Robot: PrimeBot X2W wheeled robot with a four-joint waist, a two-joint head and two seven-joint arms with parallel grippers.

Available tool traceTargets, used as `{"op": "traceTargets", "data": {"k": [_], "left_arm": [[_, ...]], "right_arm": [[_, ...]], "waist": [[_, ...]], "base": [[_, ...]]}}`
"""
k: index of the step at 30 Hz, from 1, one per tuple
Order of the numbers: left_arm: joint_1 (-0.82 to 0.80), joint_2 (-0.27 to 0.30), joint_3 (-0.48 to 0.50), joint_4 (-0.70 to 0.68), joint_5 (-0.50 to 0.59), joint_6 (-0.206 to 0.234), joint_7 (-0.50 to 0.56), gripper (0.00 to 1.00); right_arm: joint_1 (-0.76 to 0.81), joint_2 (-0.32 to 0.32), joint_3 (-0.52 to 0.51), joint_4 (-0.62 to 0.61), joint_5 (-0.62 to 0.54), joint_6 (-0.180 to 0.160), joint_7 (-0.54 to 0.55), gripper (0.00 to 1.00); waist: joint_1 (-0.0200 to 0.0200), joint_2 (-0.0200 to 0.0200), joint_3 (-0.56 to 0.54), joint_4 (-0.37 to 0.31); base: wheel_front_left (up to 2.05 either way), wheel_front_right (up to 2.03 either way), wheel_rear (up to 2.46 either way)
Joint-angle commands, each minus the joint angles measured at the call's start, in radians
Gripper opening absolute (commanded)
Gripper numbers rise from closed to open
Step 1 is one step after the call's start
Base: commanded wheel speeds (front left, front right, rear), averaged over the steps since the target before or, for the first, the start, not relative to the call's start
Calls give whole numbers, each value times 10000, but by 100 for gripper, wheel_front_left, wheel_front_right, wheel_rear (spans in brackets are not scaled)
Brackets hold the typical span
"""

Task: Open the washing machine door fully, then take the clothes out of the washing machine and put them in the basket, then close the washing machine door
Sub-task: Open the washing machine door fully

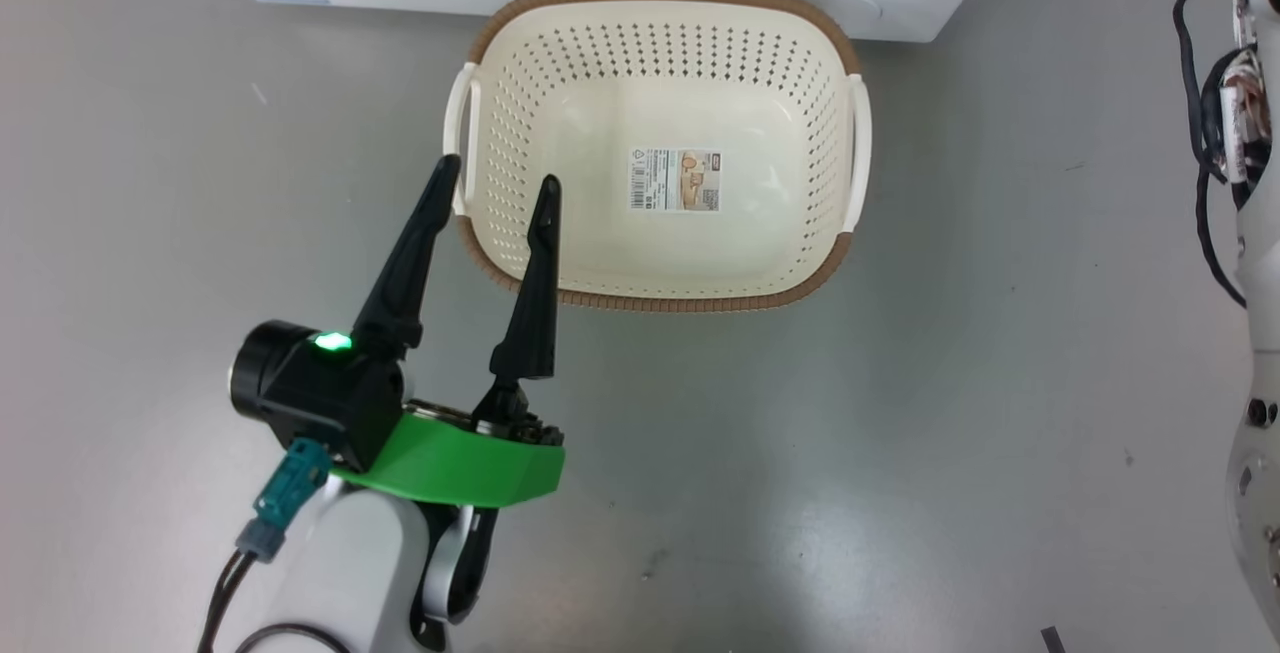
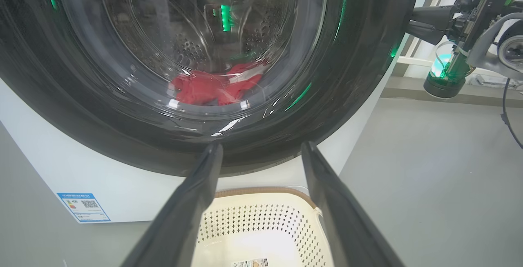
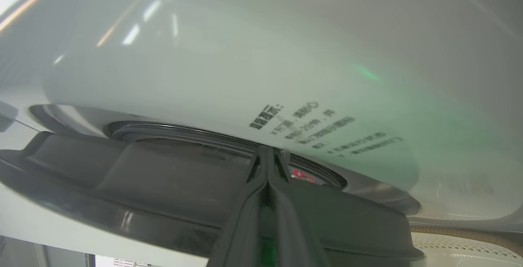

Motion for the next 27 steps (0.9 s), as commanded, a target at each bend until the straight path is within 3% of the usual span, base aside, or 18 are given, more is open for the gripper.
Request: {"op": "traceTargets", "data": {"k": [1, 15, 27], "left_arm": [[-88, 183, 220, -257, -73, 10, -76, 100], [-190, 183, 47, -95, -148, 59, -76, 100], [-183, 183, 34, 95, -115, 22, -76, 100]], "right_arm": [[-410, 187, -35, -154, -18, 6, 91, 0], [-844, 315, -57, 399, -50, 6, 1537, 0], [-351, 574, -24, 337, -45, 6, 1998, 0]], "waist": [[-1, -1, 53, 49], [-1, -1, 24, 196], [-1, -1, -378, 71]], "base": [[0, 0, 0], [0, 0, 0], [0, 0, 0]]}}
